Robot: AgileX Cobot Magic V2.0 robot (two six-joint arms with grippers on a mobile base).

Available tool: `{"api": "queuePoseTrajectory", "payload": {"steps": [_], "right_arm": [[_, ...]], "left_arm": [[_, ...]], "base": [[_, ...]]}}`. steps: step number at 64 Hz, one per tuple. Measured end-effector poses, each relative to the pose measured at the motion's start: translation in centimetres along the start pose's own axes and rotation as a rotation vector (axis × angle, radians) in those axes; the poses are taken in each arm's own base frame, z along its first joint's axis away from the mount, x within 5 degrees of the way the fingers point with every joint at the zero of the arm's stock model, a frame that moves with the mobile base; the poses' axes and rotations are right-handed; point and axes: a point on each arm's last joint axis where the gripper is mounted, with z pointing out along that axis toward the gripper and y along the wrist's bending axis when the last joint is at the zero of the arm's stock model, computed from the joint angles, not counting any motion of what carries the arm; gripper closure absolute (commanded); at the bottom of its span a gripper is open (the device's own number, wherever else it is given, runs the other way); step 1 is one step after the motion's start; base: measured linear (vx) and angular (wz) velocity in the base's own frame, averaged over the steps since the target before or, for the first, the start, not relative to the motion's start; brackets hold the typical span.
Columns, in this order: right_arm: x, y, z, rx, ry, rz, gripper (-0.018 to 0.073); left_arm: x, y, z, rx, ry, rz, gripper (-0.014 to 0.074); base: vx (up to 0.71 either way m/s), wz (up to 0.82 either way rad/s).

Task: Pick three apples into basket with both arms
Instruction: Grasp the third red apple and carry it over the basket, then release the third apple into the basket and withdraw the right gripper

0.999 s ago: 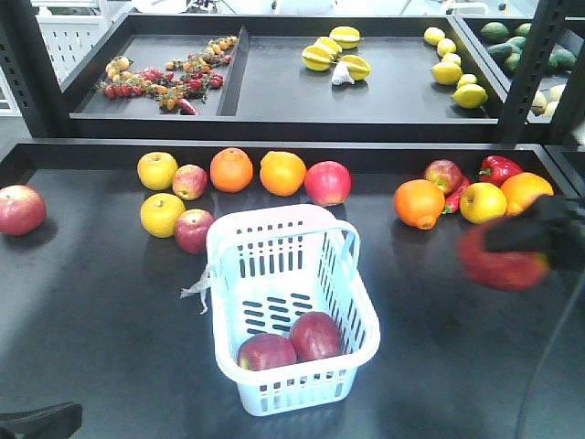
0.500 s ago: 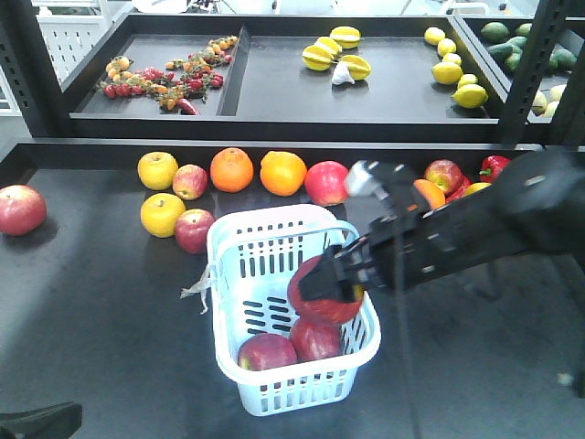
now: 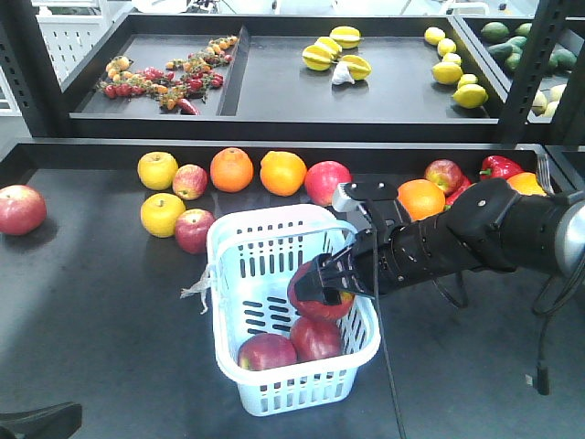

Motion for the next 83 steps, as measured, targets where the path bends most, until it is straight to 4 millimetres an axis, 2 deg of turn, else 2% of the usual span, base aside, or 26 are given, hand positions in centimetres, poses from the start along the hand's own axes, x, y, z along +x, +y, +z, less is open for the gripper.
{"api": "queuePoseTrajectory", "payload": {"steps": [8, 13, 32, 42, 48, 53, 58, 65, 73, 83], "right_arm": [[0.0, 0.0, 0.0, 0.003, -0.004, -0.030, -0.0045], [0.0, 0.0, 0.0, 0.002, -0.005, -0.031, -0.0083], [-0.1, 0.0, 0.0, 0.001, -0.009, -0.032, -0.0055], [0.0, 0.1, 0.0, -0.009, 0.000, -0.032, 0.0083], [0.1, 0.4, -0.2, -0.033, 0.016, -0.035, 0.0242], [0.2, 1.0, -0.9, -0.067, 0.029, -0.044, 0.0421], [0.2, 1.9, -1.9, -0.113, 0.046, -0.062, 0.0575], [0.5, 3.2, -3.5, -0.174, 0.083, -0.107, 0.0565], [0.9, 5.0, -6.5, -0.226, 0.104, -0.183, 0.0564], [2.1, 7.9, -12.9, -0.205, 0.036, -0.324, 0.0564]], "left_arm": [[0.0, 0.0, 0.0, 0.000, 0.000, 0.000, 0.0603], [0.0, 0.0, 0.0, 0.000, 0.000, 0.000, 0.0603], [0.0, 0.0, 0.0, 0.000, 0.000, 0.000, 0.0603], [0.0, 0.0, 0.0, 0.000, 0.000, 0.000, 0.0603], [0.0, 0.0, 0.0, 0.000, 0.000, 0.000, 0.0603], [0.0, 0.0, 0.0, 0.000, 0.000, 0.000, 0.0603], [0.0, 0.0, 0.0, 0.000, 0.000, 0.000, 0.0603], [0.0, 0.0, 0.0, 0.000, 0.000, 0.000, 0.0603], [0.0, 0.0, 0.0, 0.001, 0.004, 0.000, 0.0603], [0.1, 0.0, 0.0, 0.003, 0.010, 0.000, 0.0603]], "base": [[0.00, 0.00], [0.00, 0.00], [0.00, 0.00], [0.00, 0.00], [0.00, 0.00], [0.00, 0.00], [0.00, 0.00], [0.00, 0.00], [0.00, 0.00], [0.00, 0.00]]}}
